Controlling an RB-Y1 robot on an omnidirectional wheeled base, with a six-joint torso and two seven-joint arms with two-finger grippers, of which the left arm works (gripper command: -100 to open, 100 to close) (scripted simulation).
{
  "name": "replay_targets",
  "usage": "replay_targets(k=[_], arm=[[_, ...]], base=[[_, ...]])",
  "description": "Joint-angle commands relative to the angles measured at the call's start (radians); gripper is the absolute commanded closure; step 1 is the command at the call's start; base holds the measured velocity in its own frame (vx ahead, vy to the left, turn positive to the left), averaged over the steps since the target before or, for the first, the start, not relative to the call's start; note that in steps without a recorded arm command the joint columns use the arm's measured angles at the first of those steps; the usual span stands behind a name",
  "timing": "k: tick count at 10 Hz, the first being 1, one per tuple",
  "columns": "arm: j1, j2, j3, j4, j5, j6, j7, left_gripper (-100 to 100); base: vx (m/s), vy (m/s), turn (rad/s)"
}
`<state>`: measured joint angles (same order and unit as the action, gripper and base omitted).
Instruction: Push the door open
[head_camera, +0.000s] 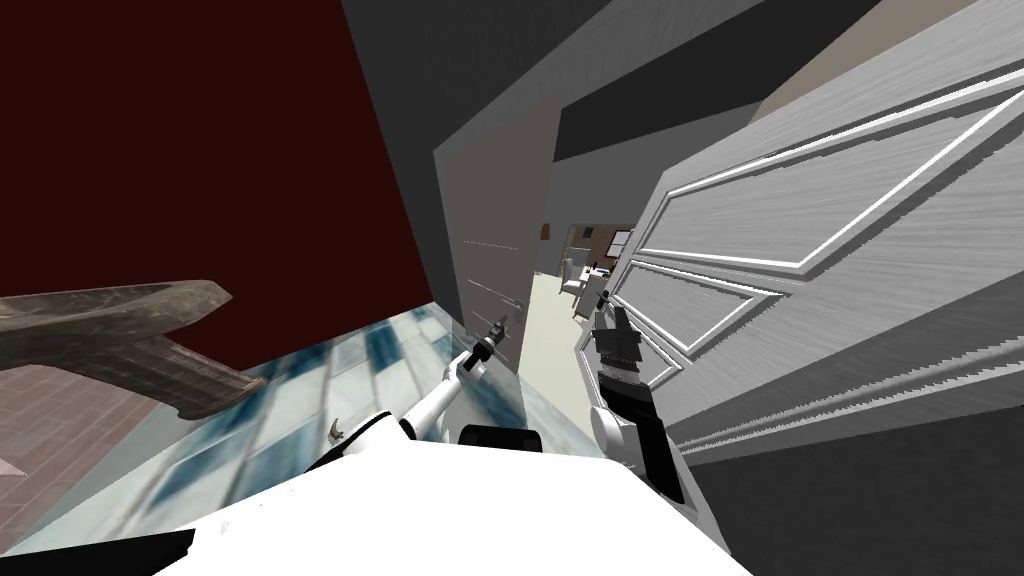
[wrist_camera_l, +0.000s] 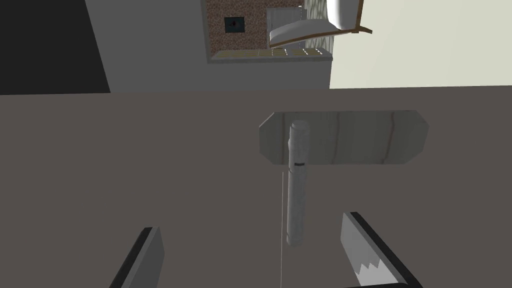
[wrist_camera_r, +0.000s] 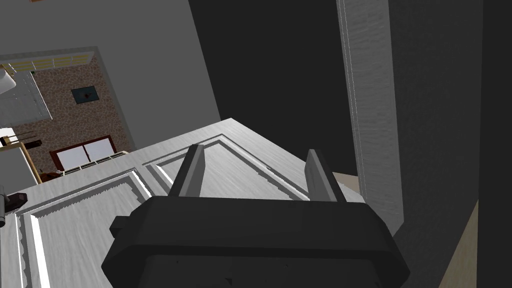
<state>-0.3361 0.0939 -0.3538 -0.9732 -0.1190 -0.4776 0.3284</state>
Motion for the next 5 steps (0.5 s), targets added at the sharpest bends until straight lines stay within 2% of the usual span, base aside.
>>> replay_targets(k=[1, 4, 5], arm=[[-0.023, -0.003, -0.008, 0.040, -0.001, -0.001, 0.009, -100], [-0.057, -0.007, -0.026, 0.099, -0.004, 0.003, 0.024, -100], [-0.080, -0.009, -0.037, 0.137, -0.006, 0.006, 0.034, -100]], base=[[0.084, 0.113, -0.023], [0.106, 0.101, -0.023], [0.113, 0.116, -0.033]])
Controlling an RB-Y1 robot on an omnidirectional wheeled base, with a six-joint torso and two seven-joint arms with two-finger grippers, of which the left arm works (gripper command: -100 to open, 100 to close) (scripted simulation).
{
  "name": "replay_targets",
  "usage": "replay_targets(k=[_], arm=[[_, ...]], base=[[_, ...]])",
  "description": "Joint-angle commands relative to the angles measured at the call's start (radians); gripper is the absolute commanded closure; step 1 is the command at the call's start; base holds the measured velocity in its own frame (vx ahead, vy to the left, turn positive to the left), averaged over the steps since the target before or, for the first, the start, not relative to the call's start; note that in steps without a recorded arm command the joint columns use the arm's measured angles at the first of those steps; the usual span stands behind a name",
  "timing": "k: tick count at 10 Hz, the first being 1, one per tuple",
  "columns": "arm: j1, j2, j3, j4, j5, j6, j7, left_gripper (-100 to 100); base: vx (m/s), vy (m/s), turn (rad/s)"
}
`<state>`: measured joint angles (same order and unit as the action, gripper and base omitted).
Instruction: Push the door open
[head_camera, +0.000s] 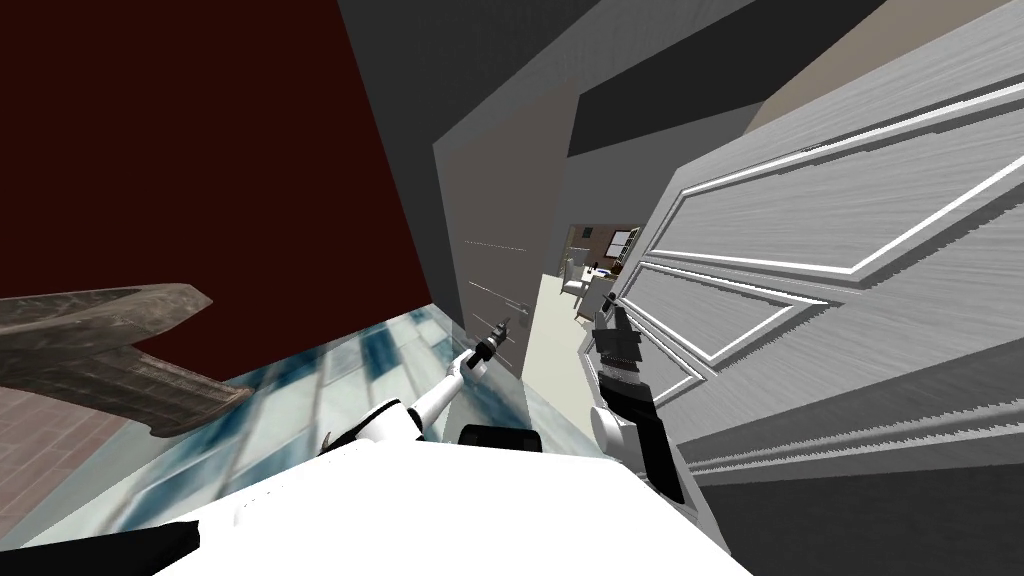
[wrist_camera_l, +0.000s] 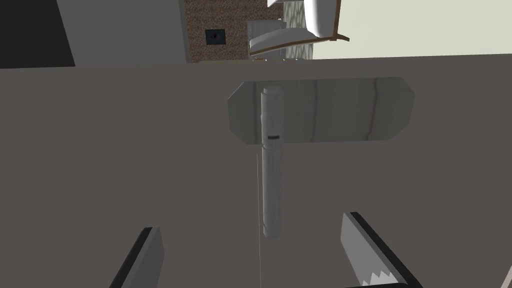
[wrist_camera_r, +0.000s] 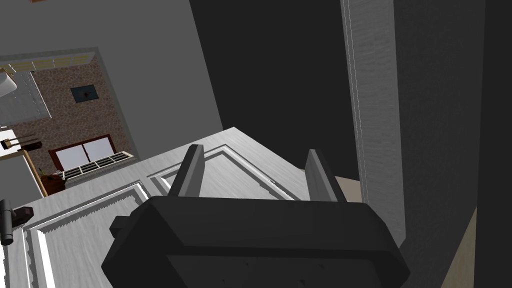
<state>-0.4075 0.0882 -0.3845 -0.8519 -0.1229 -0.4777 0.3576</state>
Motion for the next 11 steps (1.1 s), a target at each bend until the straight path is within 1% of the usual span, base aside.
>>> replay_targets(k=[1, 3, 4, 5, 8, 11], arm=[[-0.020, -0.005, -0.013, 0.035, -0.003, 0.008, 0.009, -100], [-0.045, -0.009, -0.025, 0.077, -0.005, 0.011, 0.020, -100], [-0.038, -0.009, -0.020, 0.065, -0.004, 0.010, 0.015, -100], [-0.039, -0.008, -0.016, 0.071, -0.003, 0.010, 0.013, -100], [-0.038, -0.010, -0.008, 0.077, -0.001, 0.008, 0.006, -100], [-0.038, -0.017, 0.002, 0.084, 0.002, 0.006, -0.002, -100]], base=[[0.135, 0.121, -0.038], [0.137, 0.112, -0.027], [0.059, 0.048, -0.008], [0.122, -0.025, -0.034], [0.174, -0.095, -0.027], [0.181, -0.098, -0.035]])
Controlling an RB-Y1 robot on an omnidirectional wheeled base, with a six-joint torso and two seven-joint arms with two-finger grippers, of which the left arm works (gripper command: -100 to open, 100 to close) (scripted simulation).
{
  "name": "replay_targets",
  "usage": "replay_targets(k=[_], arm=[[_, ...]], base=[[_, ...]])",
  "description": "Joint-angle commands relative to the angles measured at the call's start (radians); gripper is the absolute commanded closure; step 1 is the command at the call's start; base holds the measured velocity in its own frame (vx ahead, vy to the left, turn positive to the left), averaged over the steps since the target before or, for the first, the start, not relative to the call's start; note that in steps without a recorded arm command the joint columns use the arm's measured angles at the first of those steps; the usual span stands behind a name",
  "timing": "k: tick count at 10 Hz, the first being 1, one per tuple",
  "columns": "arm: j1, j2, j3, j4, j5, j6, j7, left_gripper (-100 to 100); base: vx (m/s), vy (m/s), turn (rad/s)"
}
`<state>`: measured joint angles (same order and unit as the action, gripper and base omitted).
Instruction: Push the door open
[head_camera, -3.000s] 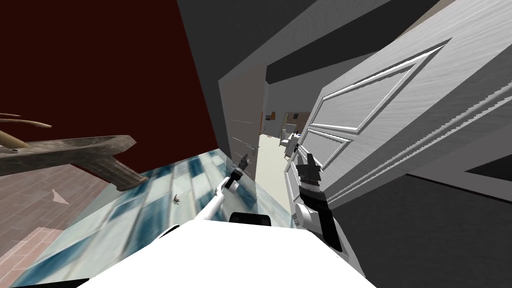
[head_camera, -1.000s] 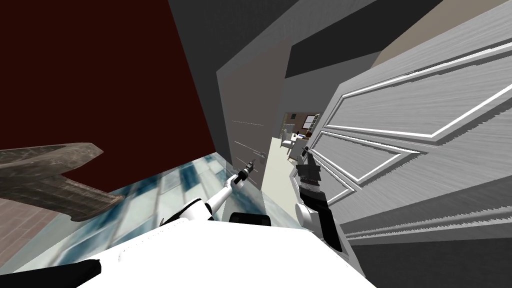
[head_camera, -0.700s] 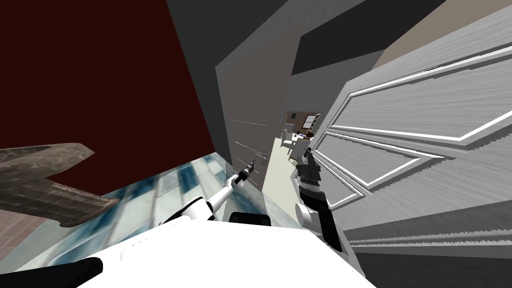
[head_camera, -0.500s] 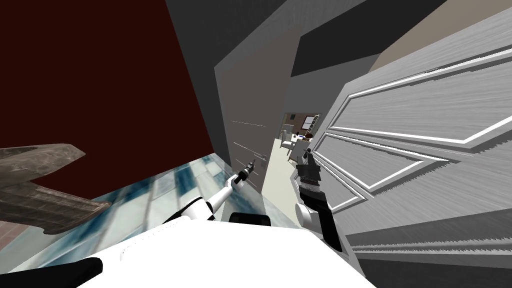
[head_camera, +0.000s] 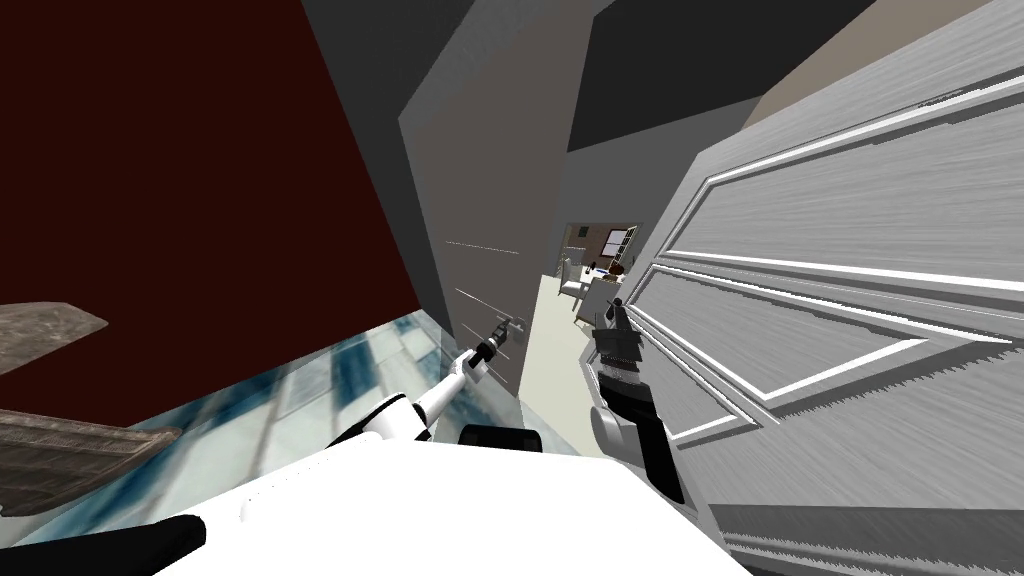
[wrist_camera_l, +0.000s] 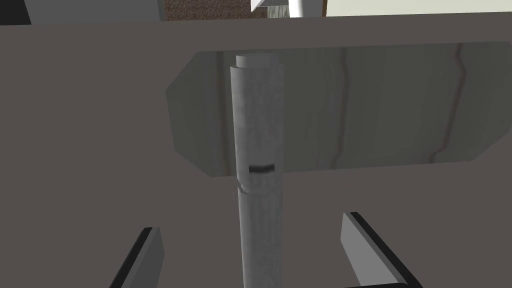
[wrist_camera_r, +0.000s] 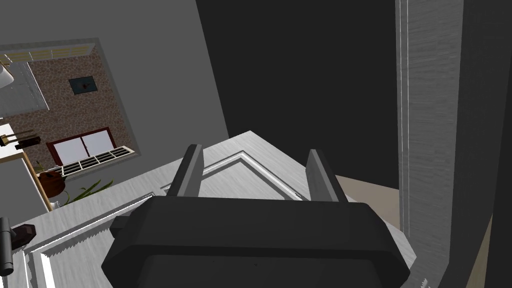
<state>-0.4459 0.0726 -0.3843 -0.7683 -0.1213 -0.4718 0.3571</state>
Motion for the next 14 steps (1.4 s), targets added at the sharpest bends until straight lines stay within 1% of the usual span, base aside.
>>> replay_targets(k=[1, 2, 3, 8, 9, 12, 13, 14], arm=[[0.001, -0.004, 0.004, 0.003, 0.001, -0.001, -0.004, -100], [0.000, -0.003, 0.003, 0.002, 0.001, -0.001, -0.002, -100], [0.000, -0.003, 0.003, 0.002, 0.001, -0.001, -0.002, 100], [0.000, -0.003, 0.003, 0.002, 0.001, -0.001, -0.002, 100], [-0.005, 0.001, 0.017, 0.002, 0.004, 0.001, -0.009, 100], [-0.004, 0.006, 0.036, 0.005, 0.009, 0.003, -0.018, 100], [-0.004, 0.009, 0.049, 0.007, 0.012, 0.004, -0.024, 100], [-0.004, 0.009, 0.049, 0.007, 0.012, 0.004, -0.024, 100]], base=[[0.170, -0.091, -0.024], [0.072, -0.047, 0.004], [-0.008, 0.008, 0.001], [-0.006, 0.006, -0.006], [0.090, -0.107, 0.032], [0.122, -0.158, 0.049], [0.147, -0.156, 0.042], [0.118, -0.103, 0.023]])
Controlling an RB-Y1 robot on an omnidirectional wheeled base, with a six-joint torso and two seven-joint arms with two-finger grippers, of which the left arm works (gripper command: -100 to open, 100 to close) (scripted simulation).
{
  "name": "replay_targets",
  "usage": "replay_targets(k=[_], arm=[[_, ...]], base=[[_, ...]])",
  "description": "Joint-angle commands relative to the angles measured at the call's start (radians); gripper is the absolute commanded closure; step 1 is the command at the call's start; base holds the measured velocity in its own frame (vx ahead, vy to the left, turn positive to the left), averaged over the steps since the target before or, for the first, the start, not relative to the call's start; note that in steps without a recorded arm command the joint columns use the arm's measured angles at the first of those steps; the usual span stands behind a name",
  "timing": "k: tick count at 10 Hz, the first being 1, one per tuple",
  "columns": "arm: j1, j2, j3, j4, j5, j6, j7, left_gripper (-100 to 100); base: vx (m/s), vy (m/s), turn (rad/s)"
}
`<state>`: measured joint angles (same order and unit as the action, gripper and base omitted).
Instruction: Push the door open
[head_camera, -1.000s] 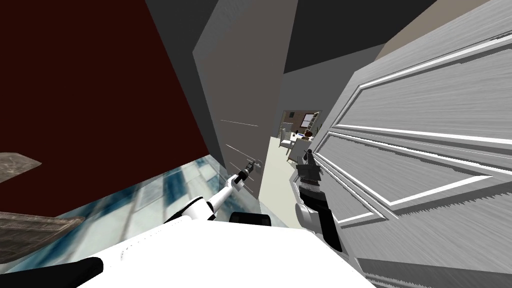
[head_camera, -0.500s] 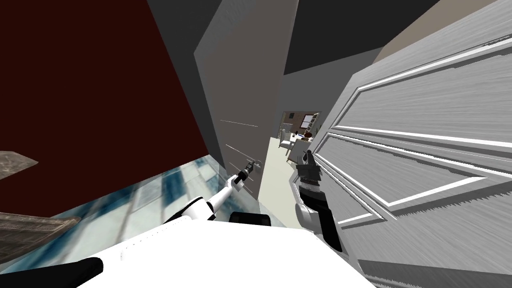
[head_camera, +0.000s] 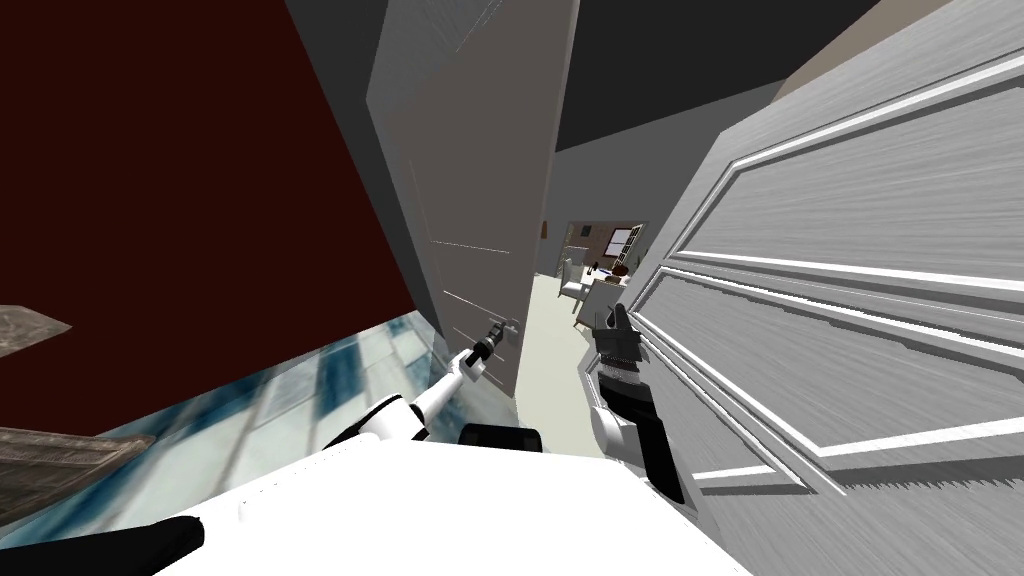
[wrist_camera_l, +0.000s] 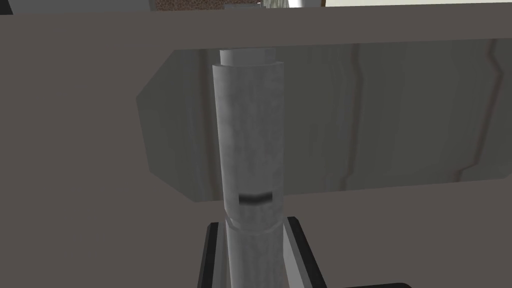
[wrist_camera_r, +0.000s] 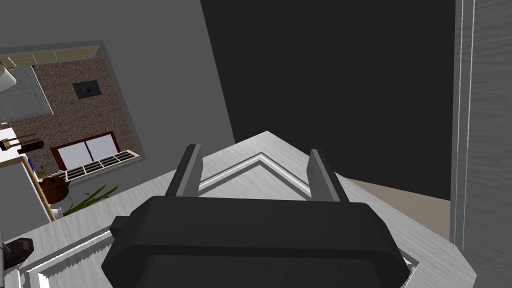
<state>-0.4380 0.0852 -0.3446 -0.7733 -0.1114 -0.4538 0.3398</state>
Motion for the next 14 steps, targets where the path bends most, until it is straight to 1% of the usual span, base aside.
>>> replay_targets(k=[1, 2, 3, 4, 5, 7, 9, 12, 14], arm=[[-0.011, 0.001, 0.032, 0.016, 0.007, -0.012, -0.017, 100], [-0.011, 0.003, 0.039, 0.017, 0.009, -0.011, -0.021, 100], [-0.011, 0.006, 0.056, 0.019, 0.013, -0.010, -0.029, 100], [-0.010, 0.007, 0.065, 0.021, 0.015, -0.009, -0.033, 100], [-0.010, 0.007, 0.065, 0.021, 0.015, -0.009, -0.033, 100], [-0.010, 0.013, 0.101, 0.026, 0.024, -0.005, -0.050, 100], [-0.009, 0.016, 0.120, 0.029, 0.028, -0.004, -0.059, 100], [-0.009, 0.019, 0.148, 0.033, 0.035, -0.001, -0.072, 100], [-0.008, 0.023, 0.183, 0.038, 0.043, 0.002, -0.089, 100]], base=[[0.154, -0.114, 0.036], [0.142, -0.144, 0.055], [0.157, -0.180, 0.081], [0.130, -0.171, 0.066], [0.069, -0.103, 0.032], [0.110, -0.129, 0.049], [0.116, -0.163, 0.074], [0.106, -0.110, 0.044], [0.142, -0.165, 0.099]])
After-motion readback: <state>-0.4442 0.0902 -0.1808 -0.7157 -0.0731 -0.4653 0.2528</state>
